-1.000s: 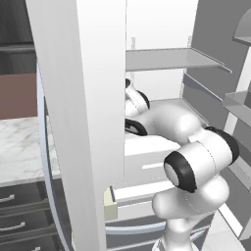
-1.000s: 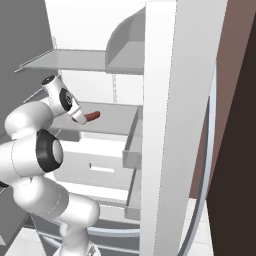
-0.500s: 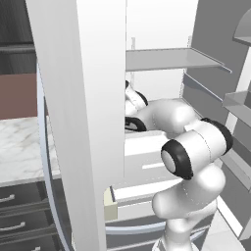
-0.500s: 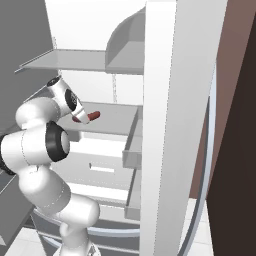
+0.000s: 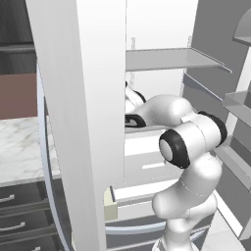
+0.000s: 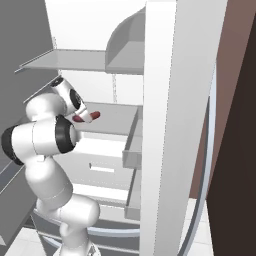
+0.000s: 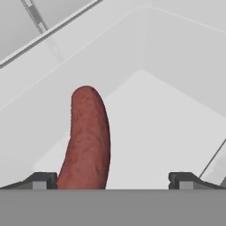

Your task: Move the hot dog bun to the plate on the dining table and place the condiment next to that plate. Then navigate to the fridge and take the sausage and place it on the plate as well.

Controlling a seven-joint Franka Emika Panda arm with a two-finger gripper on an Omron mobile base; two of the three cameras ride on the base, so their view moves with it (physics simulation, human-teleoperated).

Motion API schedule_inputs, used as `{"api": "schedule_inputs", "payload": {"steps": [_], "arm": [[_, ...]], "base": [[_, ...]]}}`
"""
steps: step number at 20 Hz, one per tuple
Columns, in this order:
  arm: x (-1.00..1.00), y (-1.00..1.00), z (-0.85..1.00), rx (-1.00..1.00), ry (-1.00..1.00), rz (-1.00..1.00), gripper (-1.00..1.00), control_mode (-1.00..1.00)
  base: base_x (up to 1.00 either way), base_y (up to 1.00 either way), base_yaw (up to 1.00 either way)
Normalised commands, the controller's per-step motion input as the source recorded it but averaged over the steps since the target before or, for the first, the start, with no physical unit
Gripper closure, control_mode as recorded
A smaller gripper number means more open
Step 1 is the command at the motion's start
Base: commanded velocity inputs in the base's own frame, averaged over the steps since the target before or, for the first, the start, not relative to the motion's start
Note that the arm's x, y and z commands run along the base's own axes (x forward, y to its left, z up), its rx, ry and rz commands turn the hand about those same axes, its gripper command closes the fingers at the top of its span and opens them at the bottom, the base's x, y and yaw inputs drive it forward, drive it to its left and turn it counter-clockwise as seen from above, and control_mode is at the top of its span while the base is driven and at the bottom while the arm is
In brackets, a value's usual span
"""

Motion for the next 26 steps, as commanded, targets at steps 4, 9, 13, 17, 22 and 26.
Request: {"api": "schedule_inputs", "payload": {"steps": [4, 9, 13, 17, 22, 26], "arm": [[0.26, 0.00, -0.10, 0.00, 0.00, 0.00, -1.00, -1.00], [0.24, 0.01, -0.13, 0.00, 0.01, 0.00, -1.00, -1.00], [0.09, 0.02, -0.21, 0.00, 0.01, 0.00, -1.00, -1.00], [0.00, 0.04, -0.33, 0.00, 0.00, 0.00, -1.00, -1.00], [0.00, 0.04, -0.41, 0.00, 0.00, 0.00, 1.00, -1.00], [0.00, 0.14, -0.33, 0.00, 0.00, 0.00, 1.00, -1.00]], "base": [[0.00, 0.00, 0.00], [0.00, 0.00, 0.00], [0.00, 0.00, 0.00], [0.00, 0.00, 0.00], [0.00, 0.00, 0.00], [0.00, 0.00, 0.00]]}}
